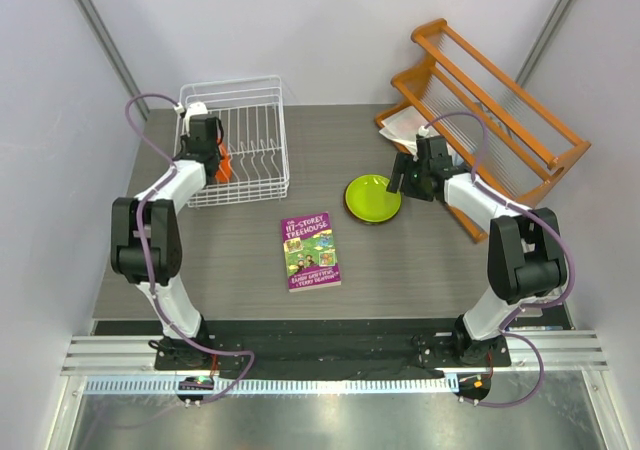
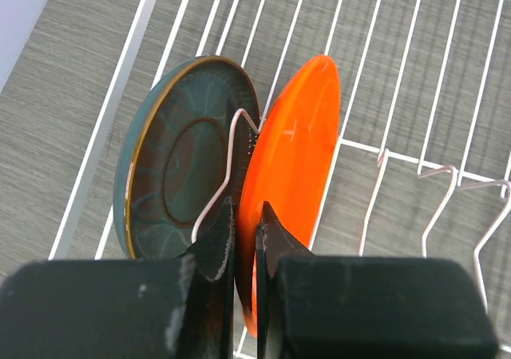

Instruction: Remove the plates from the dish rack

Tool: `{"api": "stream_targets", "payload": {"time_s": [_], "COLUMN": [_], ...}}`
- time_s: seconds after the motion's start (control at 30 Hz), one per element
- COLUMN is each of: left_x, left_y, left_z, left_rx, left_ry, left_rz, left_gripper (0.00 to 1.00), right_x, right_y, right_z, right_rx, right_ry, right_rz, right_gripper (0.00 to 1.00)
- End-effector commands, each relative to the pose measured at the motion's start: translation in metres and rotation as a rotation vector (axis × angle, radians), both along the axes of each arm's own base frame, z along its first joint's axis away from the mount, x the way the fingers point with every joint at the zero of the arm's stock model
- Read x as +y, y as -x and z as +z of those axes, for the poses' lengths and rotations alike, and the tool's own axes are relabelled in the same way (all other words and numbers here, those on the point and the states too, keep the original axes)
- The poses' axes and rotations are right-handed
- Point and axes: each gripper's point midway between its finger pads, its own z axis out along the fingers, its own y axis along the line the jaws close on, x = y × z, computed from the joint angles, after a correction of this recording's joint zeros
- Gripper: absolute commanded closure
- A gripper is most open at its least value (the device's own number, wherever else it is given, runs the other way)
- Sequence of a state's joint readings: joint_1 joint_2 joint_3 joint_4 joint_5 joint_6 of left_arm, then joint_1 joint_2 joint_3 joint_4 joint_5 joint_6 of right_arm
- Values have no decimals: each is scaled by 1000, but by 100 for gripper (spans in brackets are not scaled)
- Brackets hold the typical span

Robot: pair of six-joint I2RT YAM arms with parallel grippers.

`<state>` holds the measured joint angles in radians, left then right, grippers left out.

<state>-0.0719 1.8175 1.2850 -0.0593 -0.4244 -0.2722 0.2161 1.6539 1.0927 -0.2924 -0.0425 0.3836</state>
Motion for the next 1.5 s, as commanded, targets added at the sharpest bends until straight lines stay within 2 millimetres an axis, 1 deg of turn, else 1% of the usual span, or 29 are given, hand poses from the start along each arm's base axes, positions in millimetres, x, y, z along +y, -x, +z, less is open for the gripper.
{"api": "stream_targets", "payload": {"time_s": [0.0, 0.03, 0.07, 0.13, 0.17, 0.2, 0.23, 0.3, 0.37, 0.4, 0.47, 0.5, 0.53, 0.67, 0.7, 0.73, 0.77, 0.83, 0.87, 0.9, 0.93, 0.97, 1.0, 1.13, 1.17, 1.27, 1.4, 1.43, 1.47], "left_x": [1, 1, 1, 1, 2, 2, 2, 3, 2, -1, -11, -30, -41, -100, -114, -131, -139, -168, -177, -194, -204, -214, -229, -255, -261, -272, -285, -287, -292], "left_y": [4, 7, 10, 15, 18, 20, 22, 28, 35, 38, 43, 44, 46, 58, 61, 67, 69, 77, 80, 85, 86, 90, 95, 99, 101, 103, 106, 107, 109], "left_z": [58, 63, 74, 82, 91, 95, 97, 105, 105, 113, 115, 119, 121, 124, 119, 121, 118, 115, 115, 115, 114, 114, 113, 118, 114, 111, 111, 111, 111], "left_rx": [-145, -151, -172, -183, -197, -202, -203, -214, -207, -227, -238, -245, -249, -254, -255, -243, -235, -219, -215, -202, -206, -195, -178, -181, -165, -152, -150, -149, -144], "left_ry": [41, 37, 39, 33, 31, 31, 29, 34, 62, 84, 167, 243, 294, 591, 632, 688, 721, 805, 824, 854, 866, 882, 905, 933, 936, 941, 963, 966, 968], "left_rz": [23, 19, 13, 7, 6, 7, 6, 17, 34, 26, 15, -67, -105, -260, -302, -364, -380, -456, -479, -508, -536, -561, -586, -649, -659, -681, -717, -724, -735], "left_gripper": [100, 100, 100, 100, 100, 100, 100, 100, 100, 100, 100, 100, 100, 100, 100, 100, 100, 100, 100, 100, 100, 100, 100, 100, 100, 100, 100, 100, 100], "right_x": [2, 2, 2, 4, 5, 6, 1, 4, 6, 8, 13, 15, 17, 47, 57, 64, 74, 90, 97, 106, 113, 118, 124, 134, 135, 142, 149, 151, 152], "right_y": [-8, -8, -6, -5, -4, -4, -4, -2, 0, 0, 3, 3, 1, 5, 2, 5, 8, 8, 9, 9, 9, 9, 9, 9, 8, 10, 11, 11, 11], "right_z": [24, 25, 26, 30, 32, 36, 37, 44, 50, 53, 65, 68, 74, 88, 96, 98, 102, 112, 117, 126, 130, 127, 132, 130, 132, 134, 130, 127, 129], "right_rx": [-78, -82, -82, -91, -94, -103, -108, -124, -137, -145, -171, -177, -194, -201, -234, -239, -247, -300, -307, -341, -350, -338, -346, -332, -345, -348, -333, -322, -336], "right_ry": [8, 9, 12, 15, 14, 13, 34, 40, 37, 34, 17, 8, -3, -117, -147, -196, -243, -331, -376, -418, -433, -452, -475, -488, -496, -537, -561, -570, -579], "right_rz": [0, -1, 0, 5, 8, 12, -10, -1, 3, 8, 24, 28, 31, 114, 130, 138, 168, 206, 205, 239, 256, 263, 283, 294, 299, 321, 345, 353, 362], "right_gripper": [27, 27, 27, 27, 27, 26, 27, 26, 25, 24, 24, 24, 24, 24, 24, 24, 23, 23, 23, 23, 23, 23, 23, 24, 24, 23, 23, 27, 30]}}
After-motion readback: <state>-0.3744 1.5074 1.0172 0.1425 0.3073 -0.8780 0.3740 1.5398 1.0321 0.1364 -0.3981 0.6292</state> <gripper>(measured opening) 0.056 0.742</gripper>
